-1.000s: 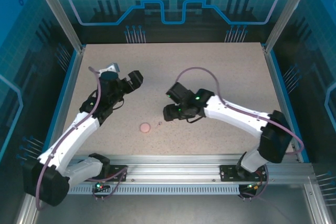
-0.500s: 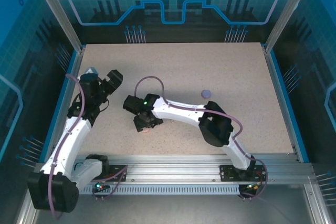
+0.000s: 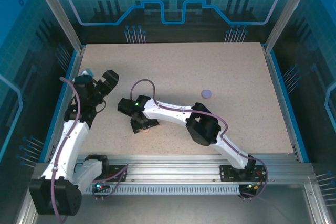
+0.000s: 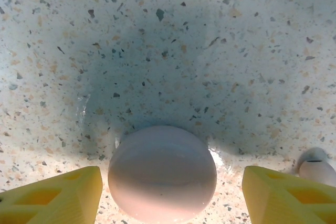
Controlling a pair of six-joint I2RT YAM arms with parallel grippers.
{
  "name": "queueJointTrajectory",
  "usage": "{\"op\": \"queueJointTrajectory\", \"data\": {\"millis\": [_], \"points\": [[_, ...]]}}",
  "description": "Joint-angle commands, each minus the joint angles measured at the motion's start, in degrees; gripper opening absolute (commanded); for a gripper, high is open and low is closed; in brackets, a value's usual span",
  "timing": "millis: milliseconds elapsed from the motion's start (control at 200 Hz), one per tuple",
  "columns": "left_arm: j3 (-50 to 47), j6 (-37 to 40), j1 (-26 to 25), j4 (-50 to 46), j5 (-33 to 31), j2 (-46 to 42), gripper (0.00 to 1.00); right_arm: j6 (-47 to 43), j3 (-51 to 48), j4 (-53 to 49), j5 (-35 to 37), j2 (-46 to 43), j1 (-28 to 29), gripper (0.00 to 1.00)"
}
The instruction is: Insert wireless bluetooth earbuds into charging case
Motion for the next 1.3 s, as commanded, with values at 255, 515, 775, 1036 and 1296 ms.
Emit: {"op": "queueJointTrajectory", "data": {"millis": [255,515,775,1036,1296], "points": [[-1.4,-0.8,0.6,1.8,0.9,-1.1,0.99,1.7,7.3,-6.8,-2.6,5.0,-0.8,0.69],[-1.8,-0.9,0.6,2.0,0.9,-1.2,0.99,2.5,8.3,-6.7,-4.7,7.5,-1.3,0.65],[-2.6,-1.1,0.6,2.7,1.6,-1.5,0.99,2.7,8.4,-7.0,-4.2,8.3,-1.0,0.61],[-4.3,-4.8,0.6,5.3,2.0,-3.1,0.99,2.8,8.5,-7.4,-3.0,7.5,-0.8,0.48],[-5.6,-8.5,0.6,8.2,3.9,-4.3,0.99,2.7,7.1,-4.9,-0.7,1.8,-1.5,0.45]]}}
